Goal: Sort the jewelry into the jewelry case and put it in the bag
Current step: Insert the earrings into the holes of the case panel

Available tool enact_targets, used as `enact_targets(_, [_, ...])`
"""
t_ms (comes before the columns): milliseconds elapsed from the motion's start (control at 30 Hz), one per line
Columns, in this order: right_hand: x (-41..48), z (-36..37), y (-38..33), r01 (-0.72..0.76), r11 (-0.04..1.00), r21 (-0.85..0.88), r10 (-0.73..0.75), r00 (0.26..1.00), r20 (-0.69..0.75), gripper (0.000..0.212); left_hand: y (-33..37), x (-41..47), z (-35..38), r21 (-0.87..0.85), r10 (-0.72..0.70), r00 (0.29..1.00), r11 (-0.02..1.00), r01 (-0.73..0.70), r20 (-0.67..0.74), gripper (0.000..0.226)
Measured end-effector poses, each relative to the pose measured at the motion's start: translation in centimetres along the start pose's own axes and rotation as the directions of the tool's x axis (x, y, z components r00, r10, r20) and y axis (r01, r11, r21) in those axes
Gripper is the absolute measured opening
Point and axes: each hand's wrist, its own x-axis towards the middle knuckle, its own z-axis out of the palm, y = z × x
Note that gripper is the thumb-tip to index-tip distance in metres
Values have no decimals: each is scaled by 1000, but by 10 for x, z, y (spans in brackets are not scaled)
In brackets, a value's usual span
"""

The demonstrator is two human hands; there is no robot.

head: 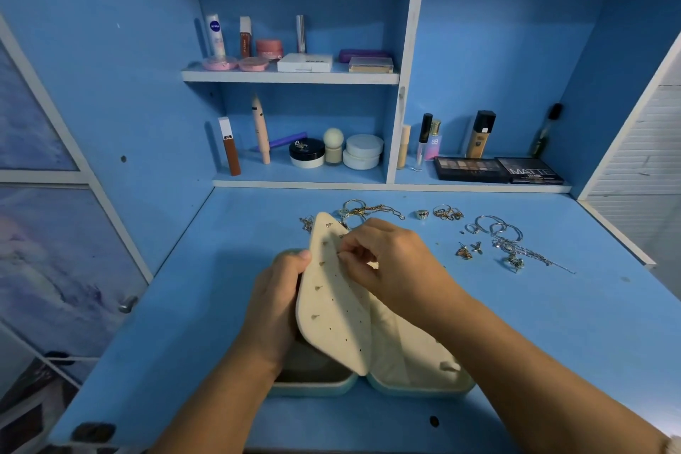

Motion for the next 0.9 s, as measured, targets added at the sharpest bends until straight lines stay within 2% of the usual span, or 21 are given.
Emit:
enact_targets(200, [-4,-3,2,-135,980,149,134,991,12,4,-4,1,0,17,49,999,999,-50,11,74])
enact_targets(367, [-8,3,0,-117,987,109,123,991,-46,6,-6,2,-2,2,68,997,998,-68,33,70])
enact_targets(433, [-8,-2,2,-213,966,149,214,977,9,6,-5,0,0,6,104,991,994,-105,89,70])
enact_targets(500, [-9,-10,2,-366,884,292,362,929,70,11,-6,-2,3,23,144,977,989,-149,155,51])
enact_targets(567, [-11,-23,2,-469,732,495,481,869,112,21,-4,-7,7,64,153,953,982,-175,263,24])
enact_targets(633, [-16,-38,2,-519,622,586,529,831,173,35,-8,-7,7,189,117,905,960,-209,409,32])
enact_targets(667, [-20,-44,5,-541,608,581,534,820,204,46,-11,-6,7,256,92,888,940,-227,451,37])
enact_targets(733, [-27,-54,7,-586,644,491,551,801,234,64,-13,-6,6,338,78,874,903,-266,480,39])
enact_targets(767, [-29,-58,6,-606,670,428,566,791,233,64,-13,-6,7,367,69,873,889,-274,483,39])
enact_targets(900, [-34,-69,9,-626,744,234,602,779,173,32,-14,-7,8,499,58,862,795,-345,503,41])
